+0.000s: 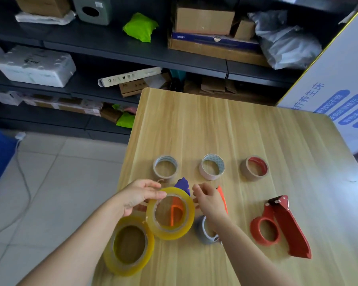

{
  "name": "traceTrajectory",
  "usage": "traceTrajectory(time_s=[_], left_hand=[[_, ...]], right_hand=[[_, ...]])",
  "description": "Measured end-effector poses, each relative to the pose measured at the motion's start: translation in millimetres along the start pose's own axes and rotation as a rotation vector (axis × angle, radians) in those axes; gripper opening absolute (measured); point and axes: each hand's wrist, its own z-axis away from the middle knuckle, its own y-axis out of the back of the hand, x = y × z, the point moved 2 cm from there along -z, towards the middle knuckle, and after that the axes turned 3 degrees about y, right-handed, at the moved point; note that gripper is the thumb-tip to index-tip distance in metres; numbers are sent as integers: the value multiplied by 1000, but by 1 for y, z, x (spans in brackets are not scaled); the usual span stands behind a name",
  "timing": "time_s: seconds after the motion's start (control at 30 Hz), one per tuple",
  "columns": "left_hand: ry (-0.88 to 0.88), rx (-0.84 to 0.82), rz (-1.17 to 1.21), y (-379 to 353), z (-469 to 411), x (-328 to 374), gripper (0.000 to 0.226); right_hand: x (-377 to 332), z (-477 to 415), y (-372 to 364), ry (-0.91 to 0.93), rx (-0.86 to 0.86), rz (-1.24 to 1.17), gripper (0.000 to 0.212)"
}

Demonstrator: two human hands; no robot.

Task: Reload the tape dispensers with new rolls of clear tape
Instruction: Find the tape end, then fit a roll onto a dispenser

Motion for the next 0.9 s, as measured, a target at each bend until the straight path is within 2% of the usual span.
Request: traceTrajectory(time_s=[0.07, 0.17, 0.3, 0.43, 0.5, 0.6, 0.73, 0.9], left_hand=[[23, 21, -20, -1, -4, 0, 34], [58, 29, -98, -5, -12, -3, 39], [105, 22, -150, -9, -18, -7, 43], [140, 51, -158, -11, -26, -17, 51], [149, 65, -147, -14, -30, -21, 52], [154, 68, -146, -18, -35, -25, 53], [164, 79, -175, -16, -38, -24, 59], [161, 97, -182, -8, -35, -19, 50]], right_hand=[[9, -4, -2, -15, -5, 197, 9], [16, -7, -1, 59, -89, 460, 23], [11, -14, 2, 141, -183, 656, 28], [11, -18, 3, 221, -189, 684, 27], [14, -19, 5, 288, -169, 708, 16], [15, -19, 5, 414, -200, 872, 5], [16, -21, 6, 481, -266, 962, 27], [26, -21, 3, 477, -355, 1131, 23]])
